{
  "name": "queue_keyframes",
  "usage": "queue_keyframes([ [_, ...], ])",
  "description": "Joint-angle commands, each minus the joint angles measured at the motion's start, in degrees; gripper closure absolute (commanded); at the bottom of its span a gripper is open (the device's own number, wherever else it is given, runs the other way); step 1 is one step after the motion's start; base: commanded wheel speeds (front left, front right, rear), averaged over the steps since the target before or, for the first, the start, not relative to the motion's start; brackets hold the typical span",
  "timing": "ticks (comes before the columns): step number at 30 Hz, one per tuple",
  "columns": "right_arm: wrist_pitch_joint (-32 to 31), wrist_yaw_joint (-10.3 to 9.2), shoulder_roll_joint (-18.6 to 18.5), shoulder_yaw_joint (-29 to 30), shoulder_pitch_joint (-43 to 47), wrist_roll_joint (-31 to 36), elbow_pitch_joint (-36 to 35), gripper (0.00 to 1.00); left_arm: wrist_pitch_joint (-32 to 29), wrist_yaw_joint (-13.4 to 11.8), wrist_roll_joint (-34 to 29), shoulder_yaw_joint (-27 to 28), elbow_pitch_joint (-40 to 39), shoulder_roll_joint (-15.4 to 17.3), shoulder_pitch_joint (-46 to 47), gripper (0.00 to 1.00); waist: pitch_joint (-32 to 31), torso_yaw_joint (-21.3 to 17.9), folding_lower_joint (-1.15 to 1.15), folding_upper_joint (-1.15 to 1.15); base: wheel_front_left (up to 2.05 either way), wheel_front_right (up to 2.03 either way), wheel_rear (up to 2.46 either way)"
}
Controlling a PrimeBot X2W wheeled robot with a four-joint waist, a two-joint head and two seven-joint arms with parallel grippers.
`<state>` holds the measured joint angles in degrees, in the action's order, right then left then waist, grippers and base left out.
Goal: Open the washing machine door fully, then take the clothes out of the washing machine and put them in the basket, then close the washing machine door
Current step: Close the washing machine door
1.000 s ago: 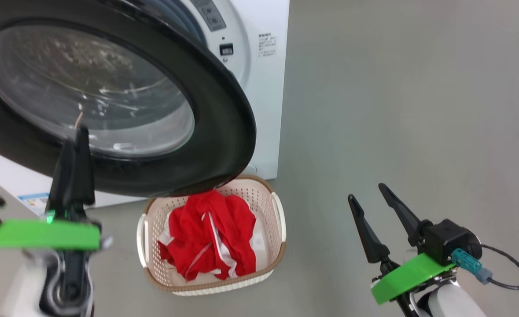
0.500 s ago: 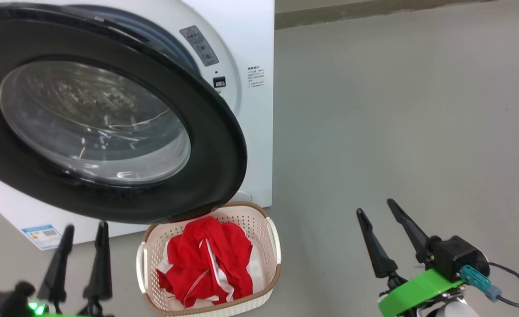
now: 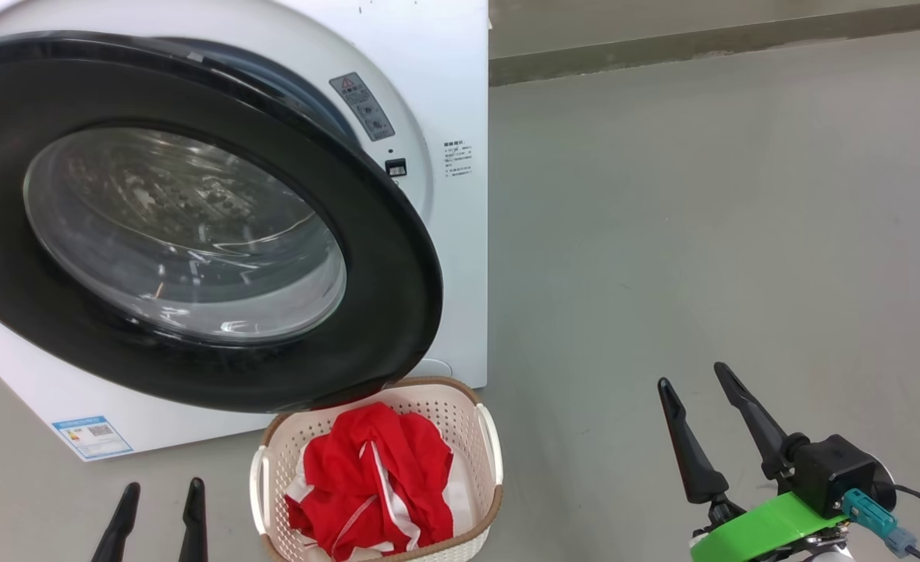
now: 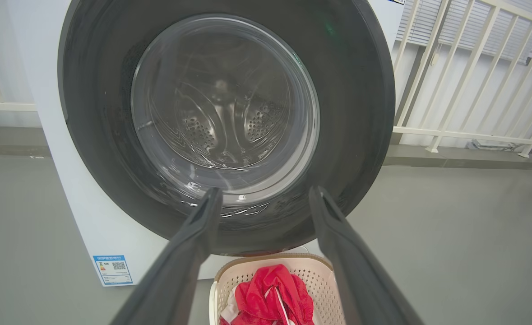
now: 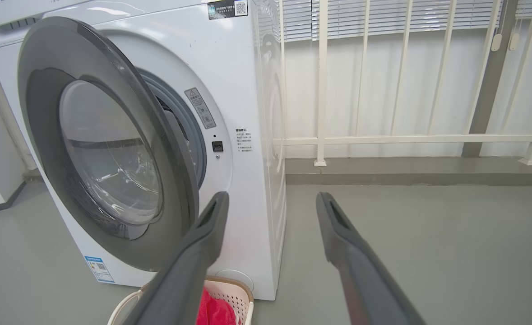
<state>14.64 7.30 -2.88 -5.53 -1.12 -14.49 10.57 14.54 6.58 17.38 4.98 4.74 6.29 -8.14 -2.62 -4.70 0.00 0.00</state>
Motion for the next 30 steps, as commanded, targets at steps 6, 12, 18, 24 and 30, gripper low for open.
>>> queue_keyframes([
  [6, 0.4, 0.19, 0.0, -0.9, 0.4, 0.1, -1.7, 0.00, 0.5, 0.5, -2.7, 3.1, -0.9, -0.8, 0.8, 0.00, -0.2, 0.3, 0.00, 0.00, 0.00, 0.00, 0.00],
  [12, 0.4, 0.19, 0.0, -1.3, 0.4, 0.0, -1.2, 0.00, 0.5, 0.7, -3.7, 3.8, -0.7, -1.5, 0.8, 0.00, -0.3, 0.1, 0.00, 0.00, 0.00, 0.00, 0.00],
  [18, 0.4, 0.19, 0.0, -1.9, 0.2, 0.0, -0.6, 0.00, 0.5, 0.8, -4.4, 3.9, -0.7, -2.0, 0.9, 0.00, -0.4, -0.2, 0.00, 0.00, 0.00, 0.00, 0.00],
  [24, 0.4, 0.19, 0.0, -2.6, -0.2, -0.2, -0.5, 0.00, 0.5, 0.9, -5.4, 3.4, -0.9, -2.3, 0.9, 0.00, -0.1, 0.2, 0.00, 0.00, 0.00, 0.00, 0.00],
  [30, 0.4, 0.19, 0.0, -3.2, -0.4, 0.4, 0.0, 0.33, 0.5, 0.9, -5.8, 2.8, -1.1, -2.5, 1.1, 0.00, 0.1, 1.5, 0.00, 0.00, 0.00, 0.00, 0.00],
])
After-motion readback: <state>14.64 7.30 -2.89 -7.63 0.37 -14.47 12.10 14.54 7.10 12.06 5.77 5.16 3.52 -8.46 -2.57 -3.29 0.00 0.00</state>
